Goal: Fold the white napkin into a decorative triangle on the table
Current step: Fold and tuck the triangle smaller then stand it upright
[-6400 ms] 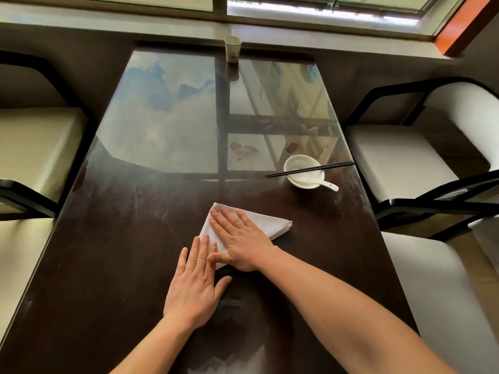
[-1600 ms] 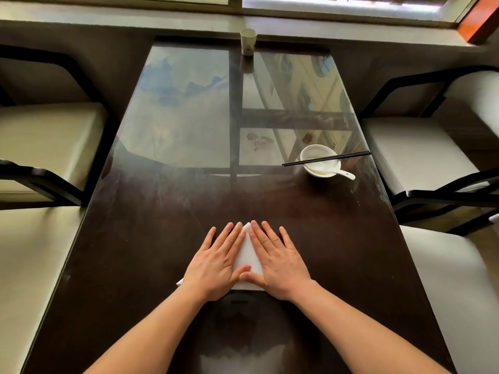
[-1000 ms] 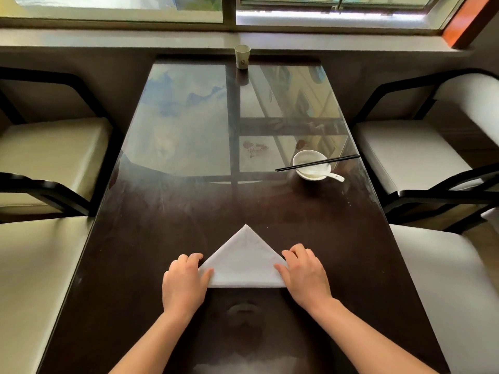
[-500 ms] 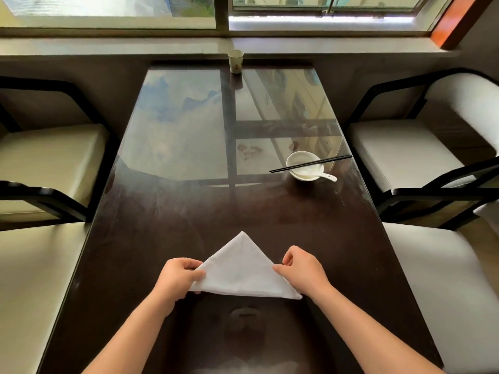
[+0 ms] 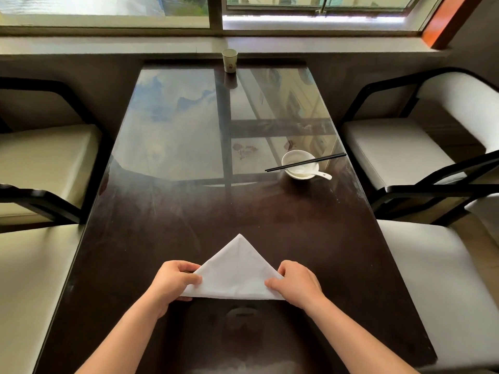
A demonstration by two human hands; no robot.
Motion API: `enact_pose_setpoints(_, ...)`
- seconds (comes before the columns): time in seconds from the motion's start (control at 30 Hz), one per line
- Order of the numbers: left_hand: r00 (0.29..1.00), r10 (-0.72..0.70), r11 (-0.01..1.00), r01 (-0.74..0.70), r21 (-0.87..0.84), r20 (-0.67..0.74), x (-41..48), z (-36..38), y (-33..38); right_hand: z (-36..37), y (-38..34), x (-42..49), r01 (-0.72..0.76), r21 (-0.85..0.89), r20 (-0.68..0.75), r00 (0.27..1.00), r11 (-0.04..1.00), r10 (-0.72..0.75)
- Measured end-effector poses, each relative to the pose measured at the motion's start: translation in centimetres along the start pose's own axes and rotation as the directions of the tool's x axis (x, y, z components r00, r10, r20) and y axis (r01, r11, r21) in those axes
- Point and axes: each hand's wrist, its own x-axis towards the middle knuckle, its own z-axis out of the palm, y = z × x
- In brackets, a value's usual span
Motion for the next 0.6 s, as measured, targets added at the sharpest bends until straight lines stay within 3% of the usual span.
enact_pose_setpoints(0.13, 1.000, 0.008, 1.000, -0.008, 0.028, -0.028, 0.0, 0.5, 0.2, -0.9, 0.0, -0.1, -0.069, 0.180, 0.086, 0.995, 0.981, 0.055)
enact_pose_setpoints(0.27, 0.997, 0.059, 0.997, -0.056, 0.060, -0.044, -0.2, 1.3, 0.9, -2.2, 0.1, 0.6, -0.051, 0.287, 0.139, 0.990, 0.957, 0.011)
enact_pose_setpoints(0.6, 0.959, 0.262, 0.962, -0.268, -0.046, -0.107, -0.1, 3.8, 5.6, -6.3, 1.2, 2.7, 0.042, 0.318, -0.094, 0.996, 0.947, -0.013)
